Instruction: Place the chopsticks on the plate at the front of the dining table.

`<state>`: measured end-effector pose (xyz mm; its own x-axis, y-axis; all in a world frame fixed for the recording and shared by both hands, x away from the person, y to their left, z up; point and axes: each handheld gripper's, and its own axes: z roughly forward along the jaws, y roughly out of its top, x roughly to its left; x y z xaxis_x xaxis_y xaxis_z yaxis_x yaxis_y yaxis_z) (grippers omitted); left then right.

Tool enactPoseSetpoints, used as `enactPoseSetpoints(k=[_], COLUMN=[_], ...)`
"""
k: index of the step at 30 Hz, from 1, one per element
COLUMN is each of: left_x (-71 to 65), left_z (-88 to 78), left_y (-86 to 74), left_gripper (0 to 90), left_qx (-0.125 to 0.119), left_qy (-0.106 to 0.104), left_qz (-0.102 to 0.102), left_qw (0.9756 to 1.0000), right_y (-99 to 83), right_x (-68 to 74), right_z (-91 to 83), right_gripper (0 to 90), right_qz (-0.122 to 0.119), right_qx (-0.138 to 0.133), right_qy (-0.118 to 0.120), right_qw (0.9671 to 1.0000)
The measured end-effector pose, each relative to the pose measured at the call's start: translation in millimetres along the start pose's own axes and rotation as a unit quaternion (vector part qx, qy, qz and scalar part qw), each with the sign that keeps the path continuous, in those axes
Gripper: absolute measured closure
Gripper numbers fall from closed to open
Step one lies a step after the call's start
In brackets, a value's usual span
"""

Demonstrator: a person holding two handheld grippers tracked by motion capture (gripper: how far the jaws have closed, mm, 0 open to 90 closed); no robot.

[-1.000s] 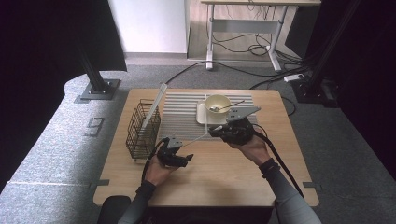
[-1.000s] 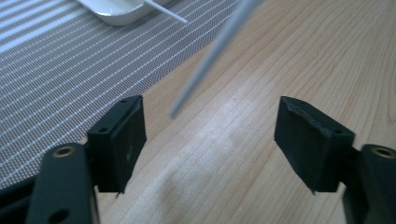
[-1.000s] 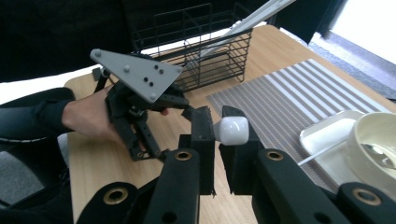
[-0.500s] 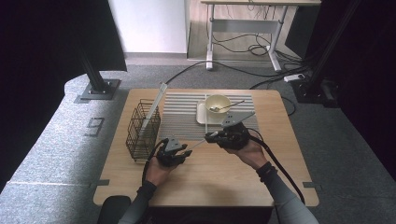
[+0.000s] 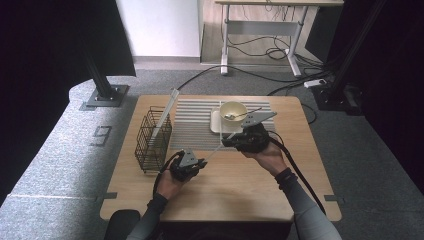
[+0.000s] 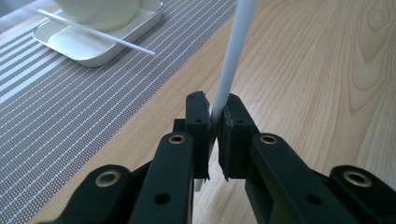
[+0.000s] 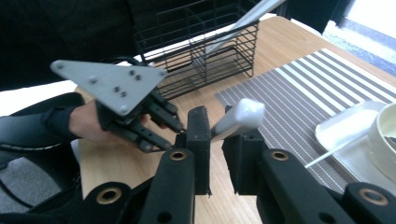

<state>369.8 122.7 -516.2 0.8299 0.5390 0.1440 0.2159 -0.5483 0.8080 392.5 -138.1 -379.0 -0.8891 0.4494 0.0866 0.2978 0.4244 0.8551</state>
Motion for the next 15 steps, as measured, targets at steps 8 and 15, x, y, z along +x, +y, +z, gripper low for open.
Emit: enactPoseSetpoints(k=[8,15], left_x=[-5.4,-4.6], left_z=[0.9,1.8], left_y=[4.0,5.0], left_gripper=[85.9,86.1], left_qx=[0.011,0.022], left_qy=[-0.014,-0.026], left_qz=[0.007,-0.007], left_qw=[0.9998,0.9994], right_y=[-0.2,-0.3], right_x=[-11.2,-8.2], right_z=[3.0,7.3], right_gripper=[74.0,53.5], right_qz=[0.014,-0.008], right_qx=[-0.002,0.01], right_qy=[-0.018,-0.064], right_qw=[0.9997,0.9979])
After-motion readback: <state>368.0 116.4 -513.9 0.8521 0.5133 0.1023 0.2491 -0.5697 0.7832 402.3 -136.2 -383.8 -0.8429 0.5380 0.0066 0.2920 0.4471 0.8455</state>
